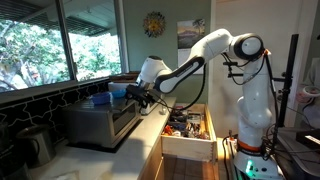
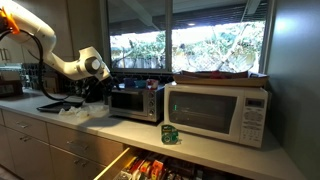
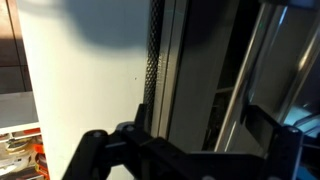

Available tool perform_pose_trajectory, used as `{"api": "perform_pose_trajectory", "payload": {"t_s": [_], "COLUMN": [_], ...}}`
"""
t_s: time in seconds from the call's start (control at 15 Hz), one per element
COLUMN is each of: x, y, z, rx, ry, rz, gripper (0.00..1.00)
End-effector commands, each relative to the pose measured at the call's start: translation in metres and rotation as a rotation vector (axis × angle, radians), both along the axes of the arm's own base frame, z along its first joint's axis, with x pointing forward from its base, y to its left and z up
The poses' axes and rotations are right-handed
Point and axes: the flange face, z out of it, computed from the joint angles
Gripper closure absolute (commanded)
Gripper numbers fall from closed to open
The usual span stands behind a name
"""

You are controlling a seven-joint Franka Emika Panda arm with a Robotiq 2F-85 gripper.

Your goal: Open then close the oven grill door

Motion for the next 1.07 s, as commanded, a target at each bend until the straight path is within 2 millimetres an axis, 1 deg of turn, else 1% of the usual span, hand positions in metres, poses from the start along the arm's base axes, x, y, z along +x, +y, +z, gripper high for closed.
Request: {"api": "perform_pose_trajectory", "payload": {"t_s": [0.0, 0.27, 0.4, 1.0], "x": [-0.005, -0.017, -0.028, -0.076], "y": [0.001, 0.002, 0.0, -0.005], "z": [-0.008, -0.009, -0.011, -0.038], "rx": [0.004, 0.003, 0.001, -0.002], "ry": [-0.005, 0.006, 0.009, 0.083], "rz": [-0.003, -0.003, -0.012, -0.056], "gripper": [0.0, 0.0, 0.0, 0.0]}}
